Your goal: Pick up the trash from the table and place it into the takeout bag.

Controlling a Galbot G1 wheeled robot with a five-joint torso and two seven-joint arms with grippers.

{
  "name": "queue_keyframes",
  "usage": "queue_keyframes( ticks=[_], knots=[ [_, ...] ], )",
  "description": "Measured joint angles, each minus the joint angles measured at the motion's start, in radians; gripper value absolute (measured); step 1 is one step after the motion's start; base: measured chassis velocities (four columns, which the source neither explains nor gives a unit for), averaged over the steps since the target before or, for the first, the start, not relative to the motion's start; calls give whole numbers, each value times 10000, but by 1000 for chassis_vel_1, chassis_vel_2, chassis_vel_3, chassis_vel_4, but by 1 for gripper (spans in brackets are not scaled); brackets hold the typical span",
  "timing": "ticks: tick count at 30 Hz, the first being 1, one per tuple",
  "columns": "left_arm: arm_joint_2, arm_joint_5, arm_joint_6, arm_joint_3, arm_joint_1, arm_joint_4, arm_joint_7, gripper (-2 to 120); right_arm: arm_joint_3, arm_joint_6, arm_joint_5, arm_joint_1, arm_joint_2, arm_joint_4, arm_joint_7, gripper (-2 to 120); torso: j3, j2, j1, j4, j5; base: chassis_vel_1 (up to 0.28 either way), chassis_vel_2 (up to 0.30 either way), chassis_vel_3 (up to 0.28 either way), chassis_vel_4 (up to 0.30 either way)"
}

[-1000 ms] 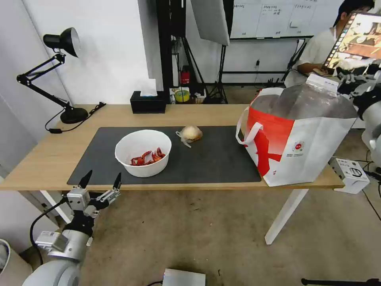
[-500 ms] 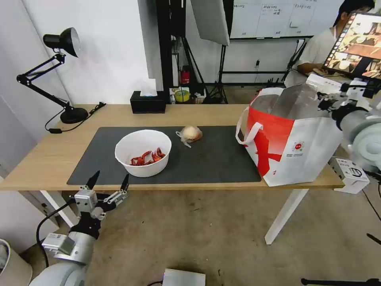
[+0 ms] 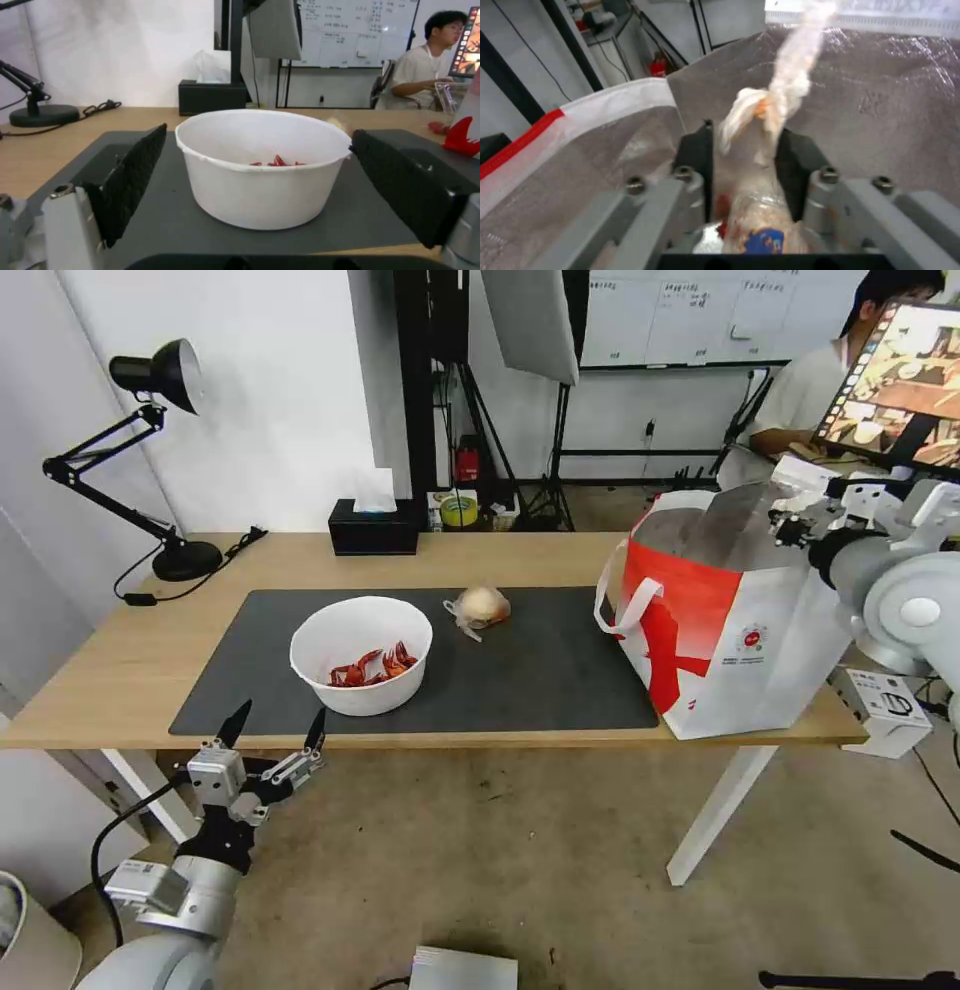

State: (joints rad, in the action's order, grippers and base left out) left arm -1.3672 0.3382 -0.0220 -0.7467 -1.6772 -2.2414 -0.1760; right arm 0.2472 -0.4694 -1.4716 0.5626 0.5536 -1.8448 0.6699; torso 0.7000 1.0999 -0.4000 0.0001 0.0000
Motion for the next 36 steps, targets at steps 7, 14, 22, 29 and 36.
queue_keyframes(
  ticks=[7,14,22,29,36],
  knots=[
    [5,-1,-3,17,4,-11,-5,100,718,-9,-317,620,-207,-346,-53,59,-1,0,0,-2,0,0,0,0,0],
    [21,-11,-16,36,-41,-16,-9,100,942,-17,-397,873,-327,-463,-52,80,-1,0,0,-3,1,0,0,0,0],
    [5,-21,-63,13,-215,-68,-19,100,594,-258,940,699,-631,-780,-761,100,-1,0,0,-1,0,0,0,0,0],
    [-28,-21,-87,-12,-264,-125,-22,100,340,-808,2372,486,-1034,-964,-1338,100,-1,0,0,-1,0,0,0,0,0],
    [-54,-20,-134,-15,-308,-126,-25,100,721,-1500,4083,1062,-1507,-1240,-2630,100,-1,2,1,-2,0,0,0,0,0]
  ],
)
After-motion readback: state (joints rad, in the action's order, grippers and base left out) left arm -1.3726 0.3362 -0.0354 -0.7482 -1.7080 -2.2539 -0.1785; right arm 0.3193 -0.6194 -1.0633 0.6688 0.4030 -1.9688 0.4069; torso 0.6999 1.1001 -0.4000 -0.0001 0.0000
